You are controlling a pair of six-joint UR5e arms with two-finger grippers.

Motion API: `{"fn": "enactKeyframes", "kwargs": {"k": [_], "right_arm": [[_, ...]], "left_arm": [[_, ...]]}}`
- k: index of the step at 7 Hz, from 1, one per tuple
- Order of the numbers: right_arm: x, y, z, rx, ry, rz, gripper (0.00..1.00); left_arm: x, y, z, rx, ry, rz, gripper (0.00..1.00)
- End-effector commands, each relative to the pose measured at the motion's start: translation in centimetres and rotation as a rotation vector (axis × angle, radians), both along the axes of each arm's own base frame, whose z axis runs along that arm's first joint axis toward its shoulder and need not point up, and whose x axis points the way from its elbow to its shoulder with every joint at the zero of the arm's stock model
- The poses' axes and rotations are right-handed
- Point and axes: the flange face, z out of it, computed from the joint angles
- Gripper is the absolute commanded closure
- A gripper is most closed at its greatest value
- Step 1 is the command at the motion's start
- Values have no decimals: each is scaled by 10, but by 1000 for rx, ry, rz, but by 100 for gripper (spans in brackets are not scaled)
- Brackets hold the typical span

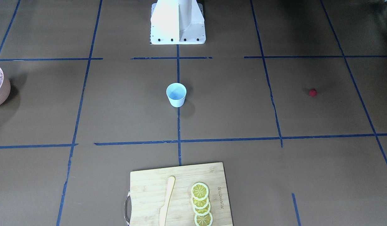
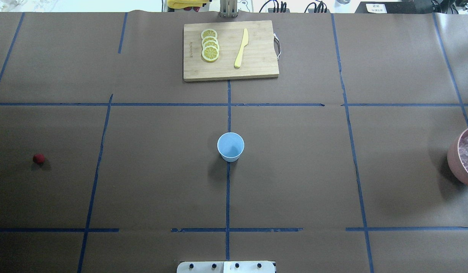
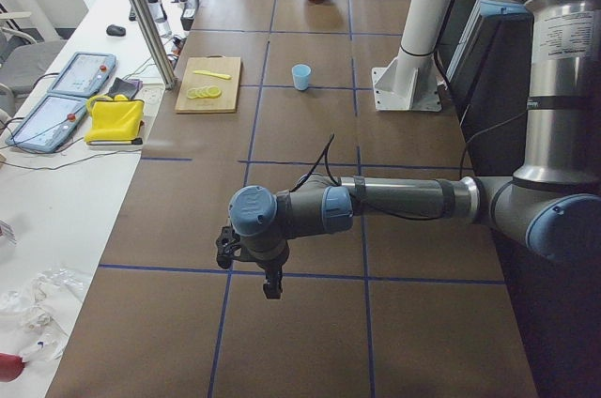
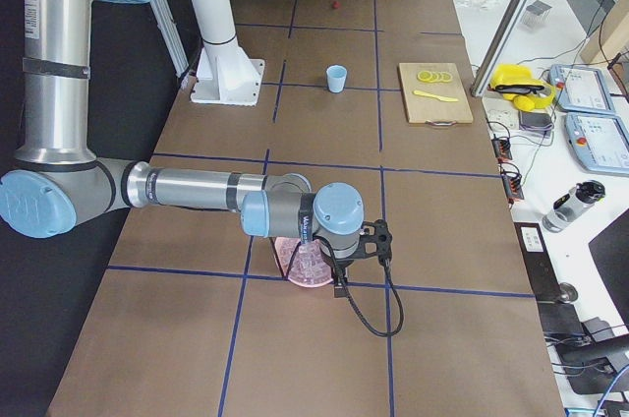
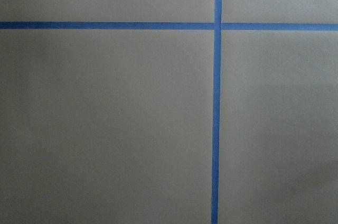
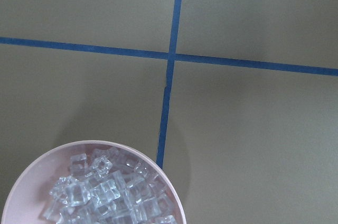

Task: Put ice and strawberries in cup
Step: 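Lower the right gripper into the pink bowl and grasp an ice cube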

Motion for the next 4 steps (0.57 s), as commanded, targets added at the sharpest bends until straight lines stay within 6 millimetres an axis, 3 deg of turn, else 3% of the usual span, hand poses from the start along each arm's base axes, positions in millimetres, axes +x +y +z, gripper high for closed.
{"fn": "enactKeyframes", "kwargs": {"k": [1, 4], "right_arm": [[0, -1, -1, 19, 5, 0, 0], [-3, -1, -12, 169, 4, -5, 0]], "left_arm": [[0, 0, 0, -2, 1, -1, 0], [0, -1, -2, 3, 2, -1, 0]]}}
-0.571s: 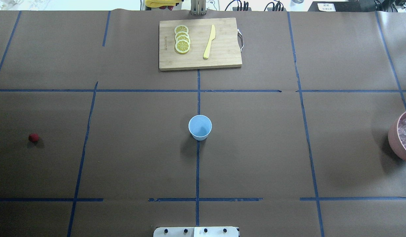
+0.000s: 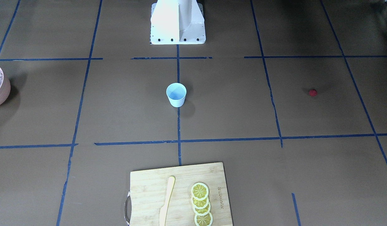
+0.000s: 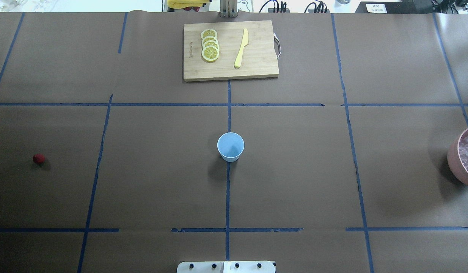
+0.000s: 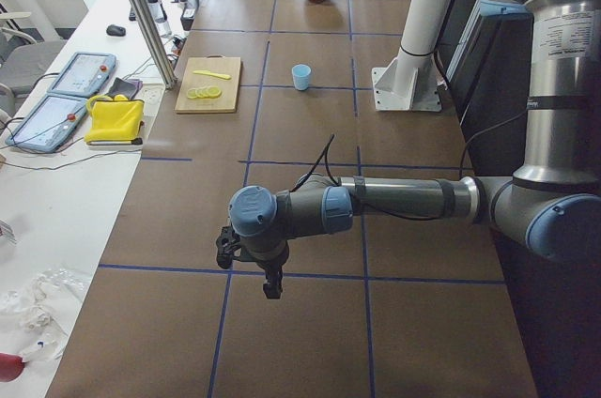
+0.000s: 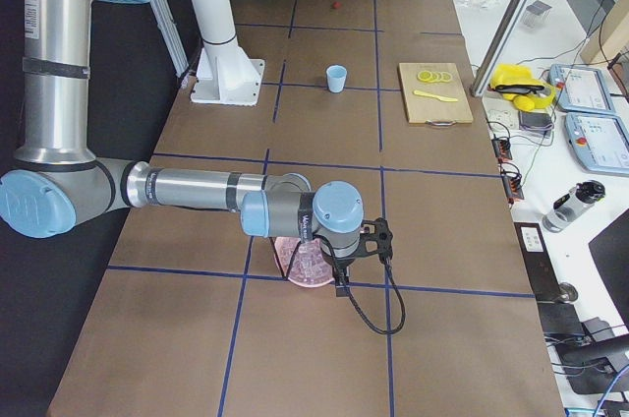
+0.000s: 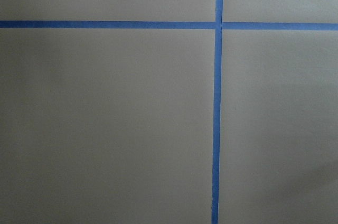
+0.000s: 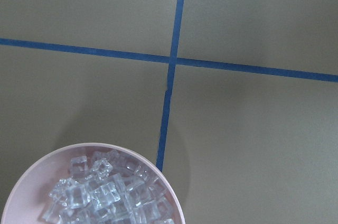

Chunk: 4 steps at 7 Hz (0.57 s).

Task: Put ice and strawberries in cup
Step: 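Lower the right gripper into the pink bowl and grasp an ice cube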

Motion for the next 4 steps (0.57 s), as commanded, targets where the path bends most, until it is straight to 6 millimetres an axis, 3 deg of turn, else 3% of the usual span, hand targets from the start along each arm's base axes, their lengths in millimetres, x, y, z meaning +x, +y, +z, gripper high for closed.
{"fn": "enactKeyframes", "kwargs": {"k": [1, 2, 3, 4], "right_arm": [[-2, 1, -12, 113, 0, -2, 0], [-3, -5, -19, 127, 0, -6, 0], [-16, 0, -3, 95, 5, -35, 0], [-24, -3, -7, 147, 1, -51, 0]], "left_arm": [[0, 0, -2, 6, 2, 1, 0], [0, -1, -7, 17, 1, 1, 0], [0, -1, -7, 18, 1, 2, 0], [0, -1, -9, 22, 0, 2, 0]]}}
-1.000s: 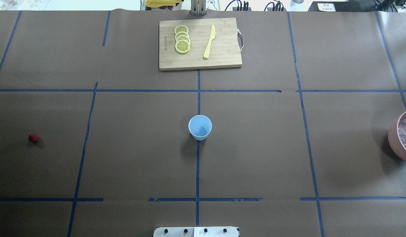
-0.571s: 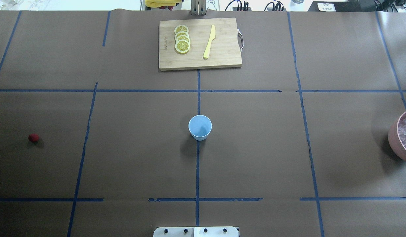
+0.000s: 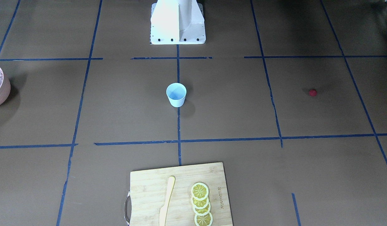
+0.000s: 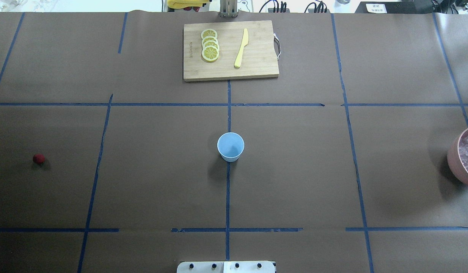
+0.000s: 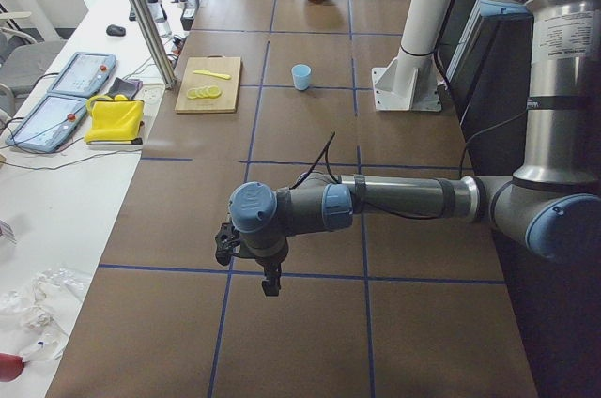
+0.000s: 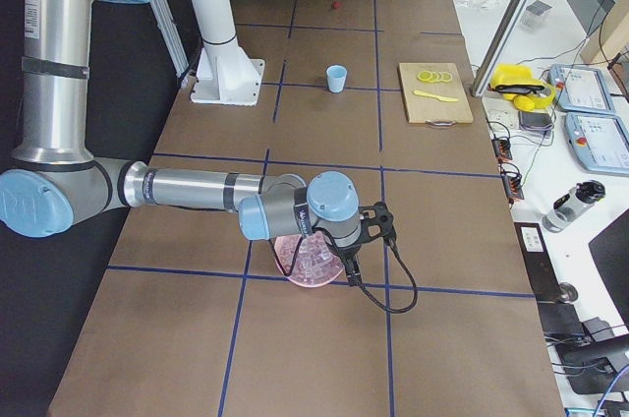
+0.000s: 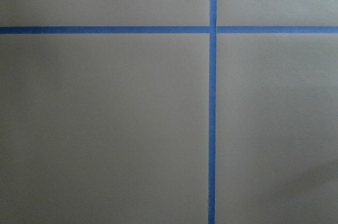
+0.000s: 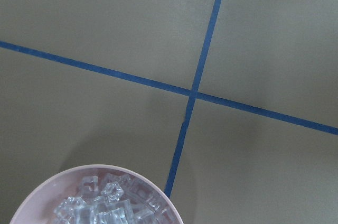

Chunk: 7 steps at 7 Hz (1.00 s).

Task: Put ice and strawberries in cup
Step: 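Lower the right gripper into the pink bowl and grasp an ice cube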

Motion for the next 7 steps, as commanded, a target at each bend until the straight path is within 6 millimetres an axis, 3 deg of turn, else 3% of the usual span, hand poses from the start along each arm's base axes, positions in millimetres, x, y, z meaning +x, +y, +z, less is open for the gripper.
{"fn": "enactKeyframes", "kwargs": {"k": [1, 3, 4, 6, 7], "right_arm": [[-15, 2, 0, 53, -6, -33, 0], [-45, -1, -21, 92, -4, -97, 0], [-56, 10, -22, 86, -4, -118, 0], [-84, 10, -23, 74, 21, -160, 2], [-95, 10, -20, 75, 50, -183, 8]], "left_arm": [[0, 0, -2, 6, -1, 1, 0], [0, 5, -1, 2, 0, -1, 0], [0, 5, -1, 2, 0, -1, 0], [0, 6, -1, 1, 0, -1, 0], [0, 6, -1, 1, 0, -1, 0]]}}
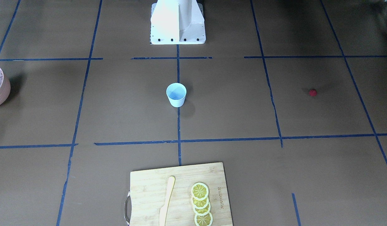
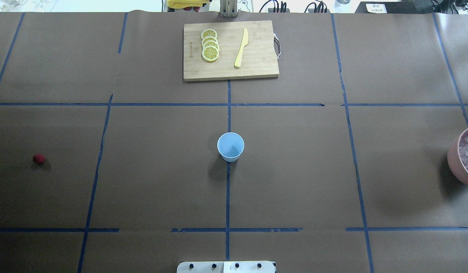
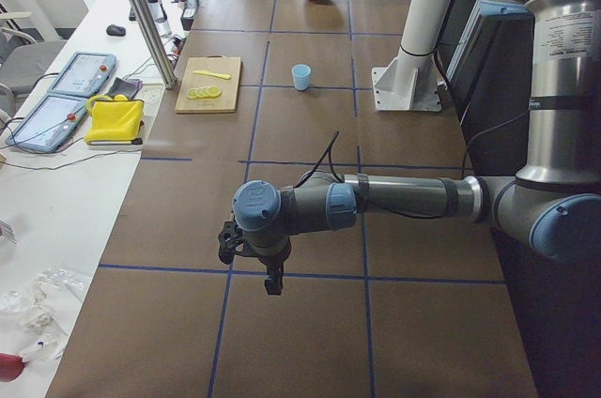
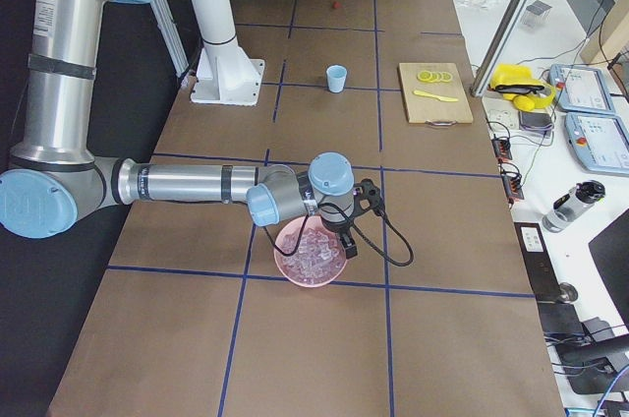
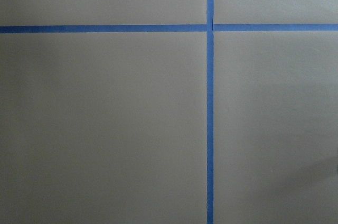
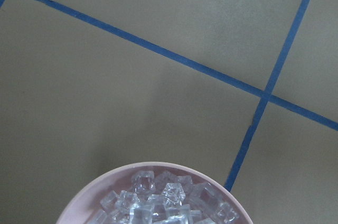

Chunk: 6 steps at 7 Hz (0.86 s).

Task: Put ice and strawberries in cup
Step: 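Lower the right gripper into the pink bowl and grasp an ice cube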

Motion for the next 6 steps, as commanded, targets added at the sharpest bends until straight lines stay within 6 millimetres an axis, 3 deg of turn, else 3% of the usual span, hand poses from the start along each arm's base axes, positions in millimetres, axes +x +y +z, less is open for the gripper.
{"fn": "enactKeyframes", "kwargs": {"k": [1, 3, 6], "right_arm": [[-22, 2, 7, 9, 67, -44, 10], [-37, 4, 15, 14, 118, -74, 27], [-55, 7, 26, -1, 137, -117, 28]], "left_arm": [[0, 0, 0, 0, 0, 0, 0], [0, 0, 0, 0, 2, 0, 0], [0, 0, 0, 1, 2, 1, 0]]}}
